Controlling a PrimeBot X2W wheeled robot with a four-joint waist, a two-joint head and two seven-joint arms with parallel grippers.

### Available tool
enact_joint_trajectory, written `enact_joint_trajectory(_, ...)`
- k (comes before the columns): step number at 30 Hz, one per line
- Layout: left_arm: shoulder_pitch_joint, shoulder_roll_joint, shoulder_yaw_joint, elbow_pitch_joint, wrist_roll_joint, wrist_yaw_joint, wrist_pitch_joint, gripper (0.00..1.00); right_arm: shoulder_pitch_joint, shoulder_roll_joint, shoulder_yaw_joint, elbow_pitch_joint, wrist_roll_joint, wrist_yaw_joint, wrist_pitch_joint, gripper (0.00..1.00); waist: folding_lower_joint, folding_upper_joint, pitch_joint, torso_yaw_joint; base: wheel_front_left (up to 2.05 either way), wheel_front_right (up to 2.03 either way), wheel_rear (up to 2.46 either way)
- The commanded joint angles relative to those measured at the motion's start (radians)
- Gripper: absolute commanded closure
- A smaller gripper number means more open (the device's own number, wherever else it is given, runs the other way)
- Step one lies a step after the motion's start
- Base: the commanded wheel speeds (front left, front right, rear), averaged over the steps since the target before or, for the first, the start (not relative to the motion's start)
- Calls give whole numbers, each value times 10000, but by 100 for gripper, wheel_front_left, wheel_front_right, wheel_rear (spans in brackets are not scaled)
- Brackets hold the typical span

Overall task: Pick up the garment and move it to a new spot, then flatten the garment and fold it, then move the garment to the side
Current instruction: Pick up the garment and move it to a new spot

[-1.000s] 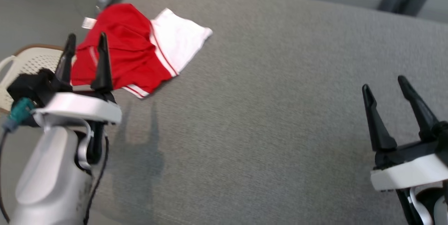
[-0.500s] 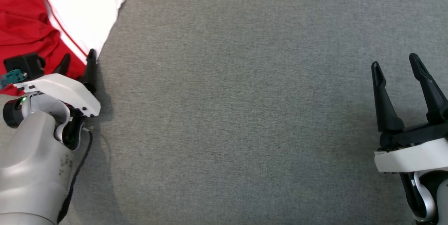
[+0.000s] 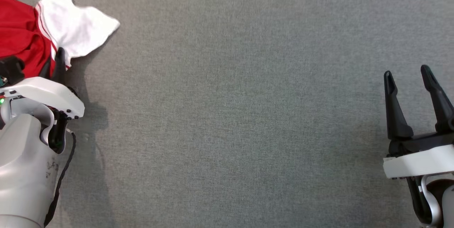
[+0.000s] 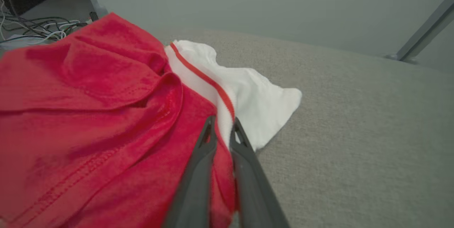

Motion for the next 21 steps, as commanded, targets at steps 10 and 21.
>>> enact_joint_trajectory(10,2495,124,400,-3509,534,687,-250,100,901,124,-99,587,265,2,-302,0,0,0,-2237,-324,0,0,0)
enact_joint_trajectory(21,6685,174,106,-9679,603,2395,968,100,1791,210,7,653,585,2,-203,0,0,0,-3577,-985,0,0,0)
